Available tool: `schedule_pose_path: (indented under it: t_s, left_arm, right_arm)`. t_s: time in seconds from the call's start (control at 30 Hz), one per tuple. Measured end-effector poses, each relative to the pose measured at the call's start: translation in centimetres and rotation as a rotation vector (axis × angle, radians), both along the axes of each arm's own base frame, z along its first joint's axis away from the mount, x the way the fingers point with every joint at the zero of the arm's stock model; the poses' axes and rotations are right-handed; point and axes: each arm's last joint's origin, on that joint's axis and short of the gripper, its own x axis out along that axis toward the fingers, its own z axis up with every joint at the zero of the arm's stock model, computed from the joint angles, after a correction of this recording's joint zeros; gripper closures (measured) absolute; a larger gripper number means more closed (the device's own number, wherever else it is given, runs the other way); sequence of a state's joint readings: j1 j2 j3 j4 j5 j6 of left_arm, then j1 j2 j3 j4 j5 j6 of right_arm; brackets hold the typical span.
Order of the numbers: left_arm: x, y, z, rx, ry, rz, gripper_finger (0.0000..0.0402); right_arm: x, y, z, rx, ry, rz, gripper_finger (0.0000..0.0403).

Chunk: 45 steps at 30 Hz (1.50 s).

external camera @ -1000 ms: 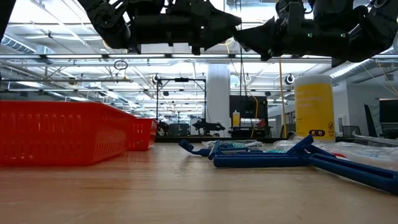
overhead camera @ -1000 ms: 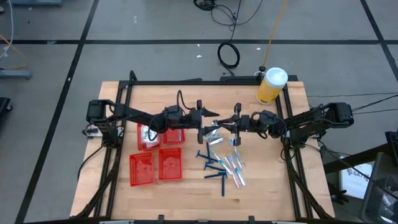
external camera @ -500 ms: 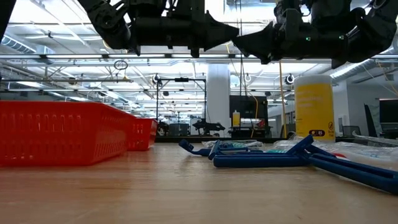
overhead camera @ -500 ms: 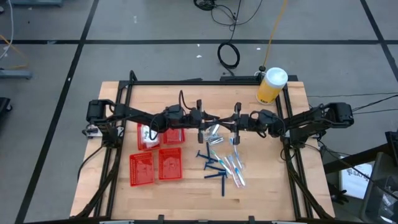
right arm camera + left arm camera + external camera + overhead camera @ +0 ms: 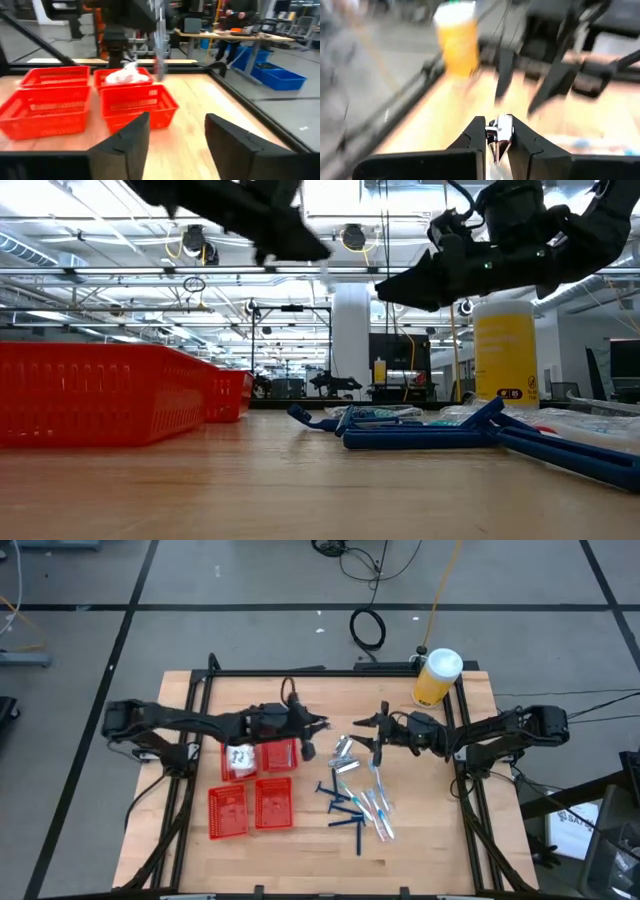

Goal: Pick & Place Travel size toiletries
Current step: Put the silver nail cutter into the top right red basket

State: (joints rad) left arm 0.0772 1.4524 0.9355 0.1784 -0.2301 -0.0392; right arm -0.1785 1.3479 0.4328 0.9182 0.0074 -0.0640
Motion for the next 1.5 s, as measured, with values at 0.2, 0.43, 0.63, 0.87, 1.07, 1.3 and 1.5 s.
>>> schedule_pose_path:
  t_s: [0.2, 0.43, 0.63, 0.87, 1.07, 1.3, 1.5]
  left_arm:
    - [-4.8, -0.2, -1.8, -0.371, 0.344, 0.298, 0.0368]
    - [-6.0, -0.7, -3.7, -0.511, 0.485, 0.485, 0.0367]
    - [-5.5, -0.7, -4.9, -0.52, 0.53, 0.505, 0.0359]
    - [-5.0, -0.7, -6.2, -0.556, 0.588, 0.516, 0.0335]
    - [-5.0, -0.7, -6.4, -0.561, 0.601, 0.53, 0.026]
    - [-5.2, -0.7, -6.4, -0.526, 0.635, 0.501, 0.0161]
    - [-5.3, 0.0, -5.4, -0.491, 0.582, 0.468, 0.0121]
  right_arm:
    - [-0.1, -0.5, -0.3, 0.007, 0.034, -0.017, 0.0191]
    - [-0.2, -0.6, -0.4, 0.008, 0.04, -0.021, 0.0202]
    - [-0.2, -0.6, -0.4, 0.009, 0.042, -0.019, 0.0206]
    - [-0.2, -0.6, -0.4, 0.043, 0.035, -0.023, 0.0206]
    - [-0.2, -0.7, -0.5, 0.058, 0.039, -0.028, 0.0206]
    - [-0.3, -0.7, -0.9, 0.052, 0.086, -0.026, 0.0206]
    - [-0.2, -0.6, -2.1, 0.085, 0.274, 0.021, 0.0206]
